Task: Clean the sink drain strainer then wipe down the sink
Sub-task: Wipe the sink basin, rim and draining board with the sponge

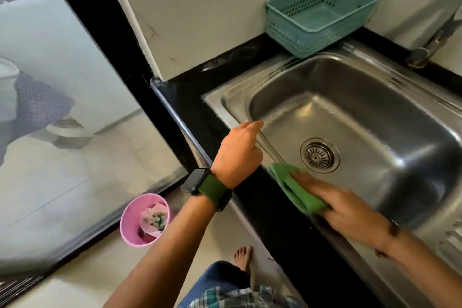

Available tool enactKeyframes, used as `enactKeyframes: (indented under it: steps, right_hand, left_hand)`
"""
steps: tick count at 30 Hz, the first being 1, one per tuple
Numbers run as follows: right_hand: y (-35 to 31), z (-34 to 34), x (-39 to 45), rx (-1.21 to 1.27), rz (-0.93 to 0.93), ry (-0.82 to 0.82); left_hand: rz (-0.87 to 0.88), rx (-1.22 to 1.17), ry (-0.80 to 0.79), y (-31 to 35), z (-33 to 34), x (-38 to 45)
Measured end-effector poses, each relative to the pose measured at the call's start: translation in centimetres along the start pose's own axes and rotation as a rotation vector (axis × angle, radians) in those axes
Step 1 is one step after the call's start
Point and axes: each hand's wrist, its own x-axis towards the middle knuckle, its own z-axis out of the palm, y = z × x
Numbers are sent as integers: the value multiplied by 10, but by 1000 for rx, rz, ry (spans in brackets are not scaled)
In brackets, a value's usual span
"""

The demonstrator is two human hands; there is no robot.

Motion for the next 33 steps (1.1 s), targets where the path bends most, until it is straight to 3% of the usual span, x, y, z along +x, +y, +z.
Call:
enactKeyframes:
  steps: [5,10,14,15,16,19,22,24,29,33]
  right_hand:
    - [5,10,-17,-1,30,22]
    - [-7,17,86,-45,-45,82]
    - [-40,16,166,-318,-287,233]
    - [-46,15,180,-492,-277,278]
    - [-53,14,191,-561,-199,198]
    - [-34,28,225,-645,-116,129]
    - [-24,18,235,-575,-59,180]
    - [-22,8,234,-525,-121,253]
    - [-12,-9,236,-540,-210,262]
    - [3,-22,246,-486,-84,403]
  left_hand:
    - [-26,-34,4,-9,-8,11]
    - [-53,1,9,-5,-16,26]
    - [-70,14,31,-7,-23,36]
    - [-71,15,49,-9,-24,39]
    - [-73,13,68,-10,-25,42]
    - [-61,-3,77,-17,-27,53]
    - [-16,-4,64,-26,-28,71]
    - [13,-9,69,-32,-28,83]
    - [69,89,-112,-50,-35,112]
    - [152,236,-235,-61,-42,129]
